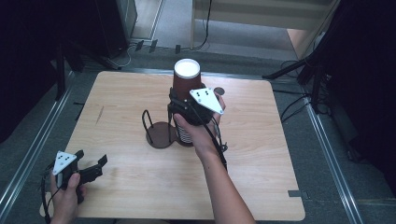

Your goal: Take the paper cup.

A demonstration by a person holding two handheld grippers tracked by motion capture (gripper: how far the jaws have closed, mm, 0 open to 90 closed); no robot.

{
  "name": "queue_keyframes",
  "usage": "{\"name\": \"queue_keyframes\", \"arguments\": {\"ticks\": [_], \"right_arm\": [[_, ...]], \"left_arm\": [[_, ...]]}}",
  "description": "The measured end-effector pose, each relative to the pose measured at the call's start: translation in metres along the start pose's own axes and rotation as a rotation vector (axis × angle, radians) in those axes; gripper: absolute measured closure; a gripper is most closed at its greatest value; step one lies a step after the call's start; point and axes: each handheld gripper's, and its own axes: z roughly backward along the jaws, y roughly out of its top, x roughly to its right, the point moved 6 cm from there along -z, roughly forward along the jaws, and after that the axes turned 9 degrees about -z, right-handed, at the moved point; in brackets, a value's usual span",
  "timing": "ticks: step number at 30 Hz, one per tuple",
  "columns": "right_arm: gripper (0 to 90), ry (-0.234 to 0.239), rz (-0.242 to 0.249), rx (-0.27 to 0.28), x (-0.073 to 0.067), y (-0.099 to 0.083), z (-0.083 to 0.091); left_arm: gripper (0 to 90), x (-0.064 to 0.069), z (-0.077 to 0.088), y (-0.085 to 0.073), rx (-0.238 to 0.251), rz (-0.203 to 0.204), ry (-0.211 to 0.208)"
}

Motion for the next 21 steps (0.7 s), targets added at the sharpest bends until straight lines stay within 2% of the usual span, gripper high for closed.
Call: {"name": "queue_keyframes", "arguments": {"ticks": [4,11,16,21], "right_arm": [[9.5,0.008,-0.019,0.016,-0.003,0.009,0.001],[10.0,0.006,-0.009,0.028,-0.006,0.019,0.000],[10.3,0.002,-0.030,0.031,-0.007,0.027,-0.001],[10.4,-0.001,-0.027,0.034,-0.007,0.032,0.000]], "left_arm": [[8.5,0.000,0.000,0.000,-0.002,-0.004,-0.002],[8.5,0.000,0.000,0.000,0.000,-0.004,-0.002],[8.5,0.000,0.000,0.000,0.001,-0.003,-0.002],[8.5,0.000,0.000,0.000,0.000,-0.002,-0.003]]}}
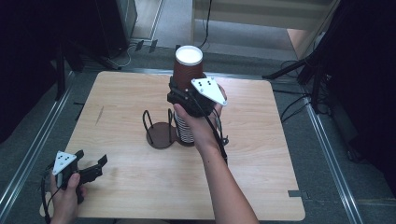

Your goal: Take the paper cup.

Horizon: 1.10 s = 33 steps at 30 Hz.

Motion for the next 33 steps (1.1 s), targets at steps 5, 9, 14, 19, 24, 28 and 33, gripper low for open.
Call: {"name": "queue_keyframes", "arguments": {"ticks": [5,9,14,19,24,28,33], "right_arm": [[10.5,0.004,-0.012,0.006,-0.002,0.007,0.000],[10.6,0.008,-0.012,0.014,-0.004,0.010,0.000],[10.6,0.013,-0.021,0.021,-0.005,0.016,0.001],[10.7,0.019,-0.035,0.025,-0.005,0.023,0.003],[10.7,0.023,-0.036,0.039,-0.008,0.033,0.005],[10.7,0.024,-0.031,0.058,-0.008,0.042,0.008],[10.7,0.021,-0.037,0.064,-0.005,0.046,0.010]], "left_arm": [[8.5,0.000,0.000,0.000,0.000,0.000,0.000],[8.5,0.000,0.000,0.000,0.000,0.000,0.000],[8.4,0.000,0.000,0.000,0.000,0.000,0.000],[8.5,0.000,0.000,0.000,0.000,0.000,0.000],[8.5,0.000,0.000,0.000,-0.001,-0.001,-0.001],[8.5,0.000,0.000,0.000,0.000,-0.001,-0.001],[8.5,0.000,0.000,0.000,0.000,0.000,-0.001]]}}
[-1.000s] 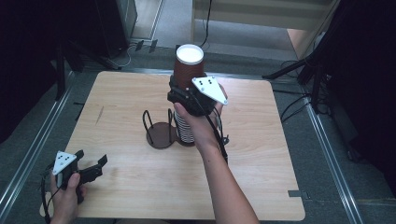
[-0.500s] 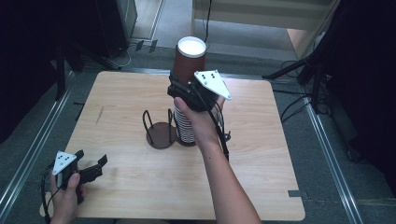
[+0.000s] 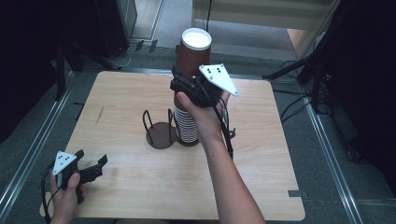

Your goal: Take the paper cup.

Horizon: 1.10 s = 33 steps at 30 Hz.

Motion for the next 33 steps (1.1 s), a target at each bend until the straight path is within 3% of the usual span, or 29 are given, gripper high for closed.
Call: {"name": "queue_keyframes", "arguments": {"ticks": [6,33], "right_arm": [[10.7,-0.008,-0.025,0.004,0.007,0.006,0.003],[10.7,-0.069,-0.040,0.023,0.047,0.021,0.023]], "left_arm": [[8.5,0.000,0.000,0.000,0.000,-0.001,0.001],[8.5,0.000,0.000,0.000,0.000,0.002,0.000]]}}
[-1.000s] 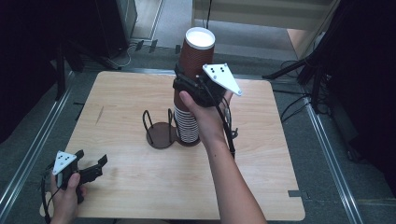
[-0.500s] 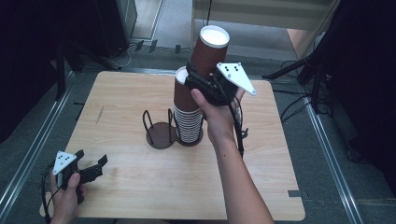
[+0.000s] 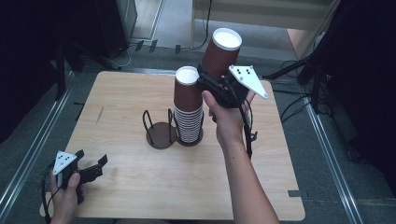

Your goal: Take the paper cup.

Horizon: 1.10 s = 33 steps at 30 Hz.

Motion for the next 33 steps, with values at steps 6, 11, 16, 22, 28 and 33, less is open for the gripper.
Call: {"name": "queue_keyframes", "arguments": {"ticks": [6,11,16,22,28,33], "right_arm": [[10.7,-0.008,0.001,-0.001,0.006,-0.002,0.003],[10.7,-0.014,0.001,-0.004,0.012,-0.004,0.007],[10.6,-0.025,0.009,-0.010,0.020,-0.009,0.013],[10.6,-0.038,0.012,-0.017,0.028,-0.015,0.020],[10.6,-0.055,0.008,-0.028,0.040,-0.024,0.028],[10.6,-0.060,0.026,-0.029,0.042,-0.028,0.032]], "left_arm": [[8.5,0.000,0.000,0.000,0.000,-0.001,0.000],[8.5,0.000,0.000,0.000,-0.001,-0.001,0.000],[8.5,0.000,0.000,0.000,0.001,0.000,-0.001],[8.4,0.000,0.000,0.000,0.000,-0.003,-0.004],[8.4,0.000,0.000,0.000,-0.003,-0.003,0.000],[8.4,0.000,0.000,0.000,0.003,0.004,0.004]]}}
